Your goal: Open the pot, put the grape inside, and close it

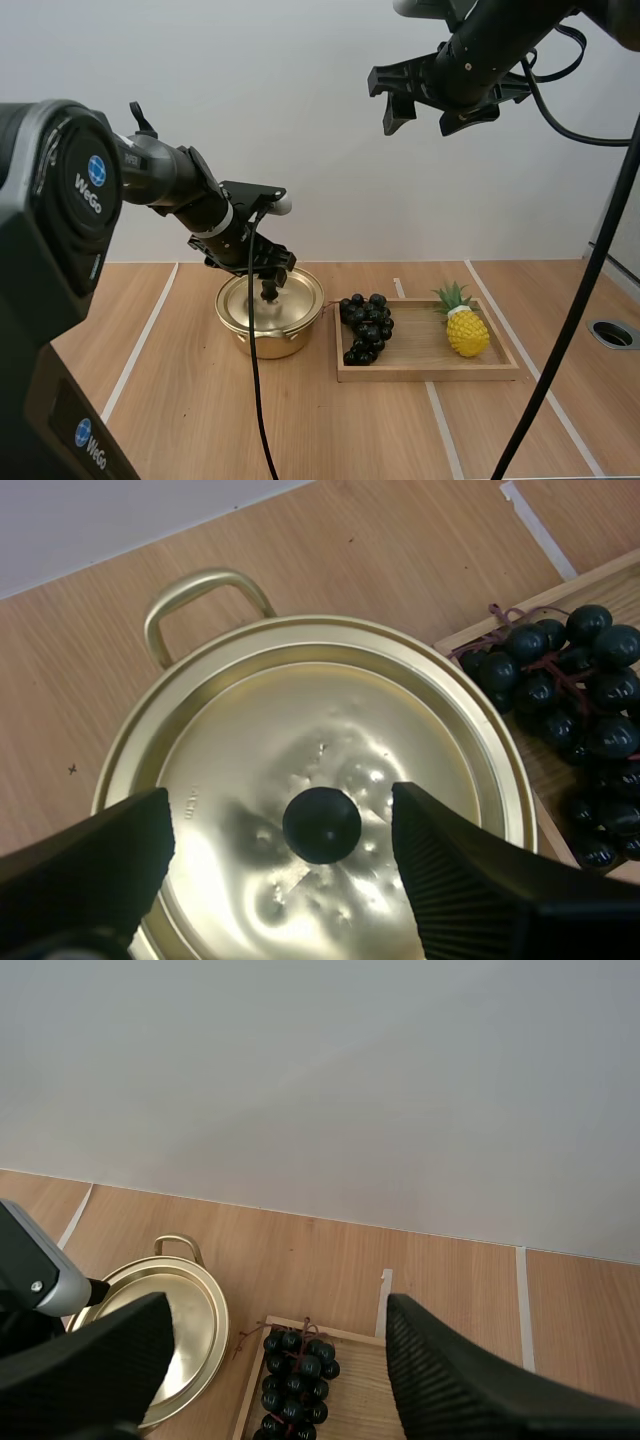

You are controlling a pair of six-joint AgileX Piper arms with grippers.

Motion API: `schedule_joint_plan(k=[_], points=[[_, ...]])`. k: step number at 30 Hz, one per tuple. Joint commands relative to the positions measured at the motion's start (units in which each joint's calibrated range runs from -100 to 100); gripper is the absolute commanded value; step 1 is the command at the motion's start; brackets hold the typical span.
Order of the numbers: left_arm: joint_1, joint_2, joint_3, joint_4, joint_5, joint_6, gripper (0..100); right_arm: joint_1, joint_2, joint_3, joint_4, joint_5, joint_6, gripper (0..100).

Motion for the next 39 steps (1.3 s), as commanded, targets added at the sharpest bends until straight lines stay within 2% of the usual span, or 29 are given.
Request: schedule_joint_plan(k=[1, 13, 15, 20, 21, 31, 39], points=[[-0.20, 1.6, 0.0, -1.1, -0.8, 0.4, 100, -0.2, -1.0, -0.1, -0.4, 0.0, -0.4, 100], [-0.20, 3.5, 0.0, -3.4, 2.4, 3.2, 100, -0.2, -1.0, -0.1, -0.9, 0.0, -0.4, 100], [-0.20, 3.5, 0.0, -3.4, 2.5, 3.3, 78, -0.2, -1.0, -0.1, -0.9, 0.0, -0.4, 100], [-0.20, 3.5, 0.0, -3.4, 1.9, 2.1, 9, -0.2, -1.0, -0.1, -0.9, 0.0, -0.4, 100], [-0.20, 3.5, 0.0, -3.5, 1.3, 1.8, 0, -0.2, -1.0, -0.1, -0.9, 0.0, -0.4, 100], [-0.20, 1.6, -0.7, -4.0, -0.5, 1.1, 0, -0.2, -1.0, 0.1, -1.0, 0.0, -0.5, 100], [-0.11, -7.6, -9.9, -4.0, -0.5, -0.4, 0, -0.2, -1.0, 1.9, -1.4, 0.0, -1.7, 100]])
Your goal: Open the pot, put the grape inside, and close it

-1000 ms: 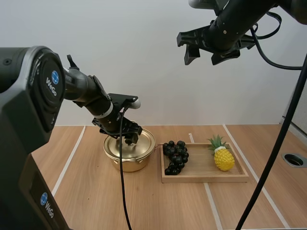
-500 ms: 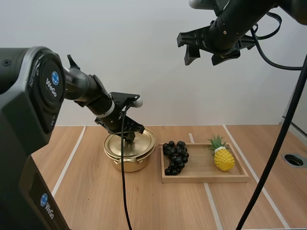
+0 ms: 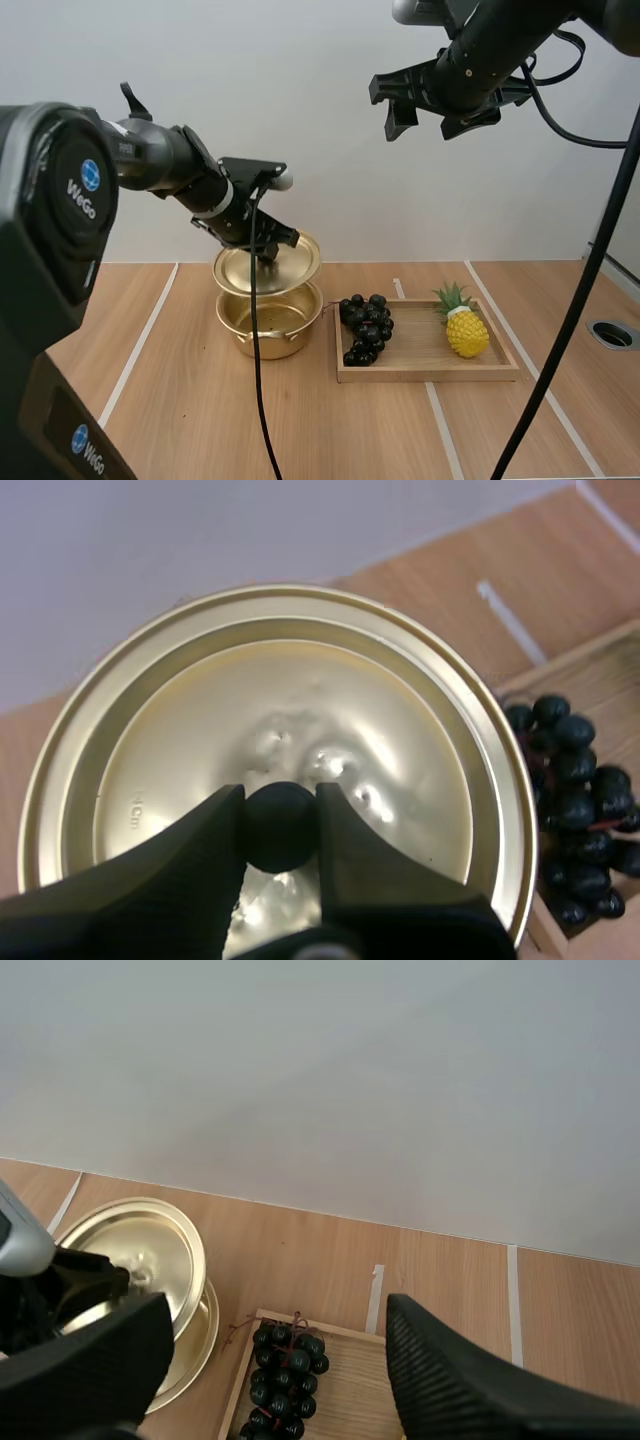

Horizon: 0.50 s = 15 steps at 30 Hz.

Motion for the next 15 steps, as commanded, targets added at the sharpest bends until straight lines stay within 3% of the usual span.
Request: schedule_joint_plan(k=[1, 15], points=[[-0.05, -4.9, -4.4, -0.5, -1.0, -1.2, 0, -0.2, -1.0, 1.1, -0.6, 0.0, -0.5, 100], [0.03, -25.9, -20.8, 4.8, -0.9, -7.3, 0, -0.2, -0.9, 10.8, 0.2, 0.0, -1.8, 100]])
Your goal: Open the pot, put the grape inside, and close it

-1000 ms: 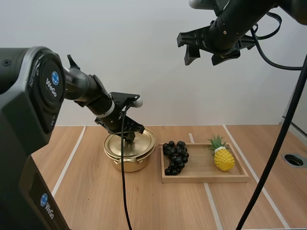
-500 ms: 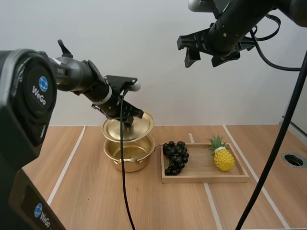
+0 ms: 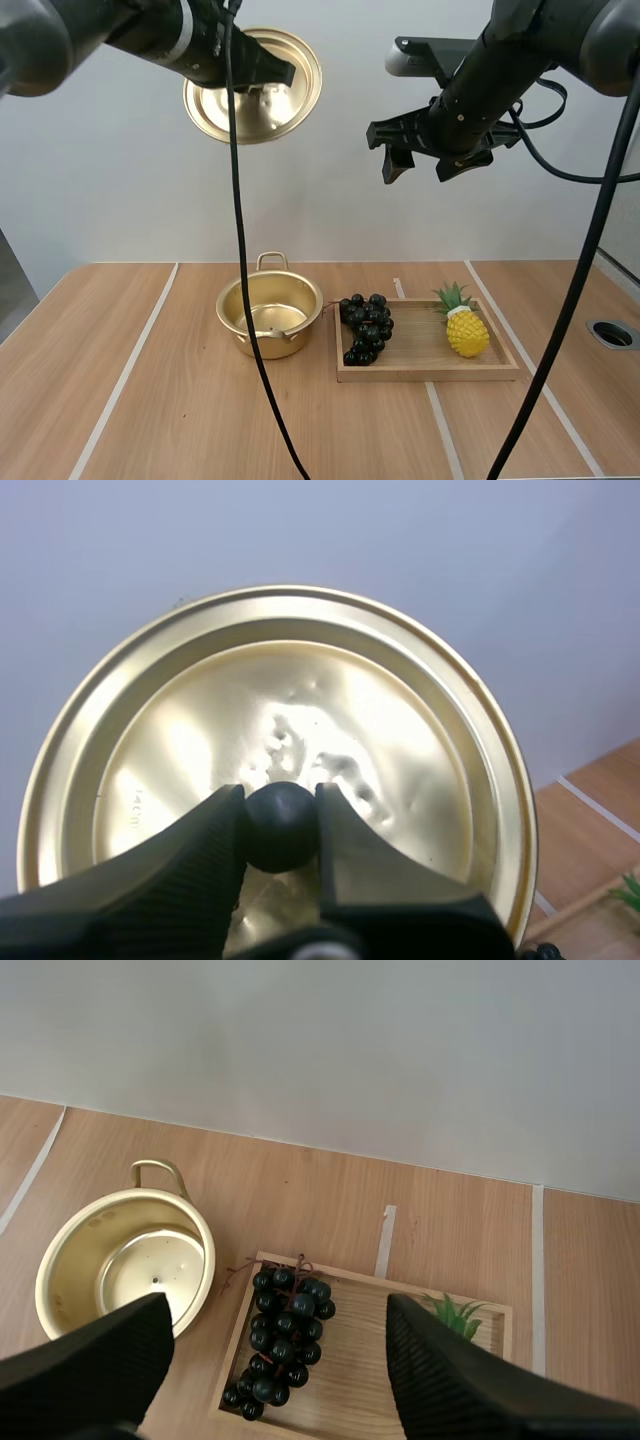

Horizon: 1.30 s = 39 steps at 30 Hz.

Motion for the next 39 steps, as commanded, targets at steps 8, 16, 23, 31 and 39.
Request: schedule_joint_plan(k=[8, 16, 23, 31, 39], points=[[0.03, -11.6, -8.5, 14.1, -12.6, -8.2, 0, -0.2, -0.8, 7.8, 3.1, 0.0, -3.0, 100], [0.03, -13.2, -29.0, 16.2, -15.6, -10.9, 0, -0.2, 4.3, 14.4, 6.2, 0.0, -3.0, 100], [0.03, -12.0, -50.5, 16.1, -23.3, -12.9, 0, -0.2, 8.5, 17.4, 5.9, 0.0, -3.0, 100], [0.03, -10.7, -65.2, 16.1, -18.1, -13.9, 0, 2.6, 13.2, 18.5, 0.9, 0.0, -3.0, 100], [0.03, -10.7, -70.0, 16.1, -13.5, -13.9, 0, 3.6, 19.0, 18.5, -0.7, -6.6, -0.1, 100]])
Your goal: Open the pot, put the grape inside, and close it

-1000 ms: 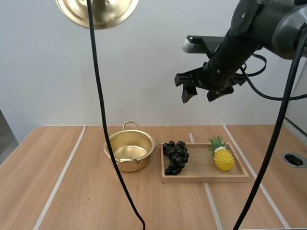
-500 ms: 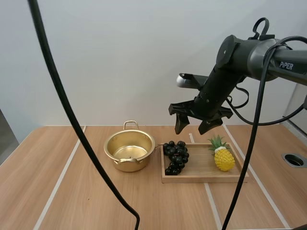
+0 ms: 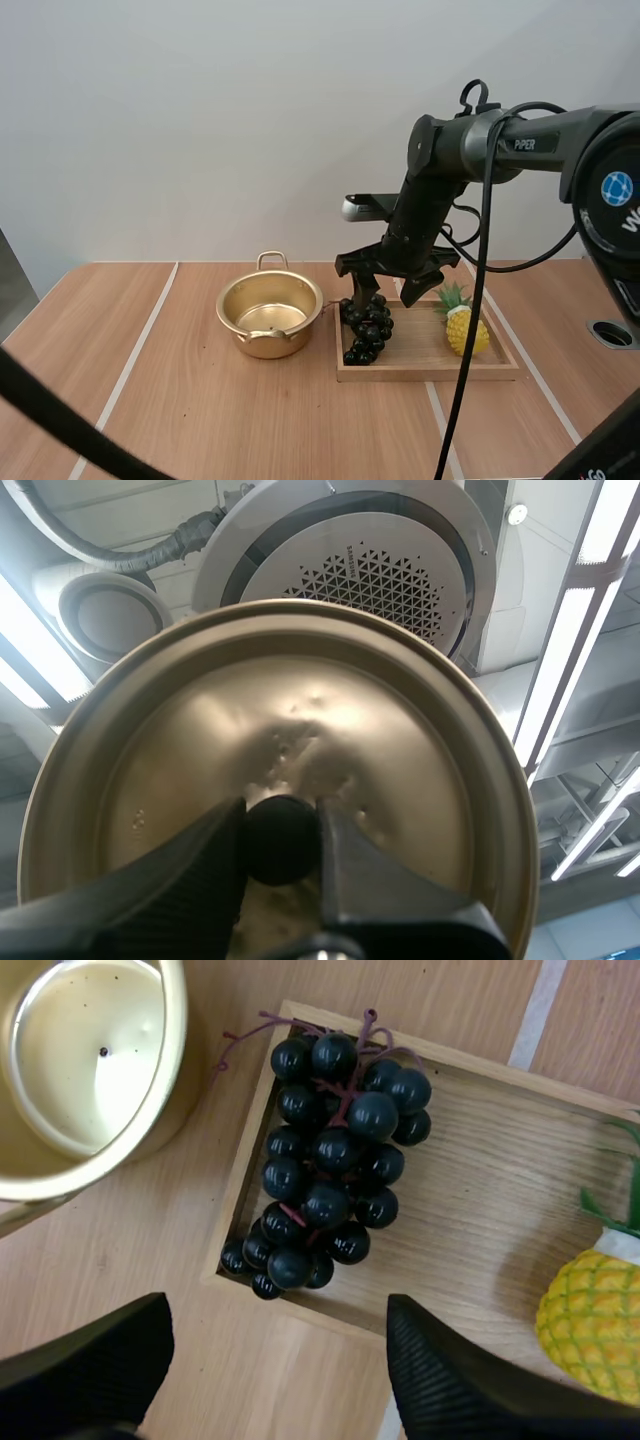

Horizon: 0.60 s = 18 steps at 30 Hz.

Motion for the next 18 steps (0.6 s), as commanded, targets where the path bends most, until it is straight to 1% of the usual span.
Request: schedule_joint_plan(k=[1, 5, 8, 10, 14, 18], points=[[0.03, 0.5, -0.4, 0.0, 1.7, -0.6, 0, 0.1, 2.4, 0.4, -0.5, -2.7, 1.3, 100], [0.03, 0.5, -0.4, 0.0, 2.4, -0.6, 0, 0.1, 6.4, 0.4, -0.3, -4.9, 2.4, 100], [0.03, 0.5, -0.4, 0.0, 3.0, -0.6, 0, 0.1, 8.9, 0.4, 1.2, -5.0, 2.4, 100], [0.03, 0.5, -0.4, 0.0, 3.4, -0.6, 0, 0.3, 10.0, 0.4, 1.5, -4.9, 2.3, 100], [0.03, 0.5, -0.4, 0.0, 4.0, -0.4, 0, 1.3, 10.8, 0.4, 1.5, -8.6, 2.2, 100], [0.03, 0.5, -0.4, 0.0, 4.7, -0.3, 0, 1.4, 11.8, 0.4, -1.3, -12.2, 2.2, 100]])
